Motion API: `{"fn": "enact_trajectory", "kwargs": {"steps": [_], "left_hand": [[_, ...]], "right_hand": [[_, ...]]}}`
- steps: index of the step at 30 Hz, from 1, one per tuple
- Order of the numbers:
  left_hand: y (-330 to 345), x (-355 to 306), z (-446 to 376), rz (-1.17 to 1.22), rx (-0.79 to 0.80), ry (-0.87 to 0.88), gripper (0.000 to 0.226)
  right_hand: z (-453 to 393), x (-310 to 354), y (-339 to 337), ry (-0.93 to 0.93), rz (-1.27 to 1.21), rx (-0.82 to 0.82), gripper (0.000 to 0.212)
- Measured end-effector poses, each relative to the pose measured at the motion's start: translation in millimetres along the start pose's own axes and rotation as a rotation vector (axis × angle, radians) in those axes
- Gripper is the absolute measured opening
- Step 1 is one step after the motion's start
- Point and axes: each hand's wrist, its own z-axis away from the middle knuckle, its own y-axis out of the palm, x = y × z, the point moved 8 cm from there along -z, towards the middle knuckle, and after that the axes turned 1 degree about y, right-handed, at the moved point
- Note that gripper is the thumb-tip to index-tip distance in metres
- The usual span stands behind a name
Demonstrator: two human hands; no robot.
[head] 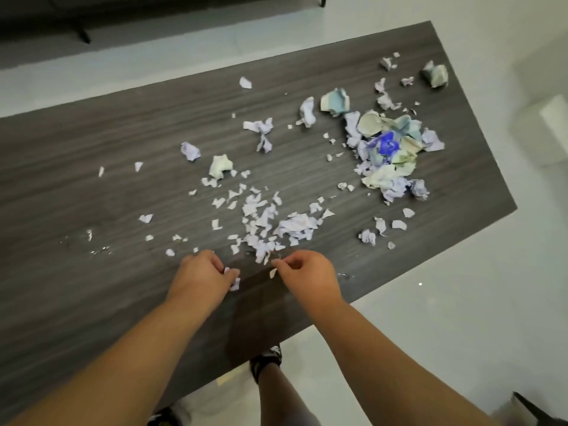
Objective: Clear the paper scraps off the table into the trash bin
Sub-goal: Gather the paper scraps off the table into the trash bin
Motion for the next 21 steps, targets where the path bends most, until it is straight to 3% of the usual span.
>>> {"fn": "enact_trajectory", "kwargs": {"steps": [4,6,11,15,21], "left_hand": [[13,-55,-4,-0.030,-0.046,0.076,0.023],[7,-80,-8,-0.040,-0.130,0.163,0.021],[-15,-104,-37,-0.127,-0.148,0.039,0.034],[-31,-141,-63,-0.212,-0.125,0.079,0.049],[-44,-227,-101,-0.390,-0.106,0.227,0.049]], "right_hand": [[-15,-13,-19,-0.084,-0.011,0.029,0.020],[-25,-18,-37,-0.108,-0.040,0.027,0.027],[-82,-29,-153,-0.119,-0.113,-0.315,0.029],[-139,-27,-249,-0.062,-0.072,-0.549,0.046],[-226,-29,-313,0.050,-0.055,-0.482,0.061]]}}
